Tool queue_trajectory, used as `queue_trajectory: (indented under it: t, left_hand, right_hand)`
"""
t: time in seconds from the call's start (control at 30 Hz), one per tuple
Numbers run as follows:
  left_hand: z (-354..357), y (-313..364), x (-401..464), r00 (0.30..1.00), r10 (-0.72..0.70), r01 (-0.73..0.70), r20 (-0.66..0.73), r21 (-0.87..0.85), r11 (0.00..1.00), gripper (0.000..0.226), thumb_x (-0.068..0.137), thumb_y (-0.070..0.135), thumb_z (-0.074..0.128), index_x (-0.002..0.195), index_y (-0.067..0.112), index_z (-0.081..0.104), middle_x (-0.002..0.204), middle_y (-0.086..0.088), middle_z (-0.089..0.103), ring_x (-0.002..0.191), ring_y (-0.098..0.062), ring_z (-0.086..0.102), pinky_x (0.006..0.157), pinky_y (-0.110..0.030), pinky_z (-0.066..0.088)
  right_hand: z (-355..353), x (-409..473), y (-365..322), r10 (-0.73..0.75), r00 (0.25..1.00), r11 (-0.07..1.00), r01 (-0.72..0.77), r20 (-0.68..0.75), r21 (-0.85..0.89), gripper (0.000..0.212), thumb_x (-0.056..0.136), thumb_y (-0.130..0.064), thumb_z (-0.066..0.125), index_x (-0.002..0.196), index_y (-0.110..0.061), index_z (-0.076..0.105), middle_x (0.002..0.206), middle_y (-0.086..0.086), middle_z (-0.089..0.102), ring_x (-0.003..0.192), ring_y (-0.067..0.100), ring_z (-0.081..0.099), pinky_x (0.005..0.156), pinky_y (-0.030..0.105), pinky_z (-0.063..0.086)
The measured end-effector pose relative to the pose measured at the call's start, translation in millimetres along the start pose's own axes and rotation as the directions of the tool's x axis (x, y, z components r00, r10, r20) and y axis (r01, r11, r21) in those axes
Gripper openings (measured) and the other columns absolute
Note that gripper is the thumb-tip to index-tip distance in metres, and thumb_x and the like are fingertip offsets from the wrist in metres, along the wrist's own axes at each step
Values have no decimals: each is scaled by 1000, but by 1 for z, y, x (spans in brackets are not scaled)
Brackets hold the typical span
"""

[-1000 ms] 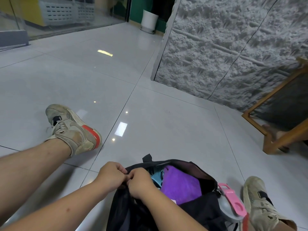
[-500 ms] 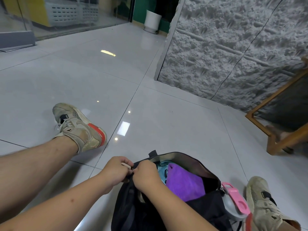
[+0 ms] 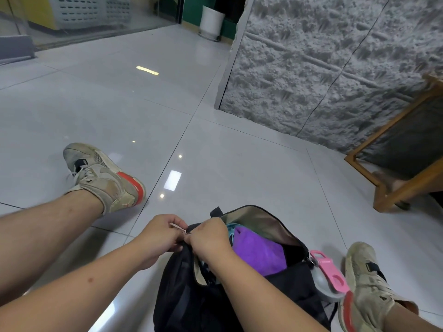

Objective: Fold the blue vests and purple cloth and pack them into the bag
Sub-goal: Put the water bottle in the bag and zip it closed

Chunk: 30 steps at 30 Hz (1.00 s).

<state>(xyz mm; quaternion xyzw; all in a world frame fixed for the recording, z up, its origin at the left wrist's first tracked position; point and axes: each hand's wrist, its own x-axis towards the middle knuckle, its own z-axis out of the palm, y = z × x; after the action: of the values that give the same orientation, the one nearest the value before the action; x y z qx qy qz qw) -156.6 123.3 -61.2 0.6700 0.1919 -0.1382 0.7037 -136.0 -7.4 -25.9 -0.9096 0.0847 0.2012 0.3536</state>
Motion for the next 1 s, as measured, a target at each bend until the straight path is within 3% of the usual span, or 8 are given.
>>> queue_trajectory:
  t: [0.1,0.17,0.27,0.43,0.57,0.73,0.87,1.0]
  left_hand:
    - [2,3,-2,999,32,-32,13,5,999,18,90,-14,53,88,1,62,67,-12,66,62,-23,54,62,-34,51]
    - [4,7,-4,998,48,-48,34,-22,999,20,91,-16,52,85,2,59,66,-12,64,60,-24,52,62,-36,50]
    - [7,16,-4,997,53,-48,47,-109,993,24,91,-18,51,84,5,54,74,-18,60,59,-26,51,59,-35,49]
    - [1,26,0,998,3,10,66,-197,980,26,93,-18,50,88,7,54,74,-15,58,56,-26,52,55,-29,51]
    - [-2,32,0,998,12,-9,54,-52,999,25,91,-20,49,85,1,59,72,-13,55,60,-24,54,57,-31,52]
    - [-6,39,-1,999,52,-52,5,148,988,24,89,-20,51,87,-3,68,77,-15,60,68,-27,57,59,-32,55]
    - [-3,44,-5,994,108,-98,6,477,874,34,86,-10,48,83,11,75,85,-14,73,67,-27,73,74,-41,63]
    - [-2,50,-8,989,151,-115,-6,615,780,37,78,-3,46,76,21,74,77,-7,65,75,-34,73,71,-44,65]
  right_hand:
    - [-4,-6,-2,-113,993,992,110,-45,-67,15,86,-13,72,78,-2,66,73,6,59,64,19,50,58,27,42]
    - [-9,-11,-9,-159,987,979,153,-35,-133,12,91,-13,68,81,-9,64,80,7,62,67,21,54,55,25,41]
    - [-21,-9,-17,-154,986,978,144,-58,-151,20,94,-12,64,77,-12,54,71,1,52,57,16,46,46,24,32]
    - [-41,-3,-21,40,999,989,-40,0,140,13,82,1,61,70,-1,65,59,17,66,47,26,55,51,31,47]
    - [-54,-6,-7,77,996,962,-89,54,258,13,89,4,60,77,0,60,57,13,57,37,18,46,38,22,36]
    - [-58,-5,3,84,995,968,-94,53,234,10,90,2,62,81,0,62,59,12,58,35,15,45,37,22,36]
    - [-64,-3,11,67,997,992,-70,29,106,15,91,-2,65,76,-4,61,55,10,56,32,15,45,40,19,35]
    - [-67,3,15,14,1000,999,-16,-25,-47,12,83,-13,71,78,-3,69,65,11,62,56,25,53,57,29,43]
